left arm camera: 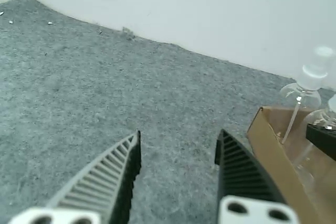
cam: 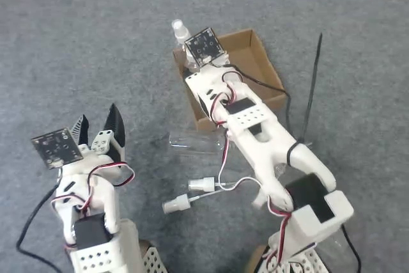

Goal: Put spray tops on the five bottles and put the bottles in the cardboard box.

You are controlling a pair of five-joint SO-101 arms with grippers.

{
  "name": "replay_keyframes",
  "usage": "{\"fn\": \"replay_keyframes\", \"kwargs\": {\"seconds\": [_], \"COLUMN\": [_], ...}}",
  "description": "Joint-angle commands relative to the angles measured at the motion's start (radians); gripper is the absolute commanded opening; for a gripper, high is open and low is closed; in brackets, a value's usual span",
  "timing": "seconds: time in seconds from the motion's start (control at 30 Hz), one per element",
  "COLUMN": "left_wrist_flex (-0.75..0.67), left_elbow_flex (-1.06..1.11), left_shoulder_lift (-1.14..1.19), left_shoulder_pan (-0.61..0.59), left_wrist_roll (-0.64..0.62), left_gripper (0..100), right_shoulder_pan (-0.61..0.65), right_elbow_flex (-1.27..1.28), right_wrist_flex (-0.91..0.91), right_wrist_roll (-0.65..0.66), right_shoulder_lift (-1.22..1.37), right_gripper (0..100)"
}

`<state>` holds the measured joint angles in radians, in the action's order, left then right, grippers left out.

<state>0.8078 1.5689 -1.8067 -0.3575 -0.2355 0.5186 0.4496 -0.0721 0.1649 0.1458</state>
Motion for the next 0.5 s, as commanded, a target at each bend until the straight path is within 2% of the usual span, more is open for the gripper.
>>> {"fn": "replay_keyframes", "kwargs": {"seconds": [0.0, 0.27, 0.47], "left_wrist_flex": [-0.031, -0.031, -0.029], "left_elbow_flex": [-0.013, -0.013, -0.013], "left_shoulder_lift": [-0.017, -0.017, -0.017], "left_shoulder_pan": [-0.003, -0.003, -0.003], "left_wrist_roll": [0.006, 0.006, 0.006], "left_gripper": [22, 22, 22], "right_shoulder_pan": [-0.012, -0.013, -0.010], "right_elbow_flex": [-0.060, -0.057, -0.031], "right_wrist_flex": [0.018, 0.013, 0.007], "right_wrist_roll": [-0.009, -0.009, -0.009], "right_shoulder_lift": [0.001, 0.007, 0.002], "right_gripper": [2.0, 3.0, 18.3]}}
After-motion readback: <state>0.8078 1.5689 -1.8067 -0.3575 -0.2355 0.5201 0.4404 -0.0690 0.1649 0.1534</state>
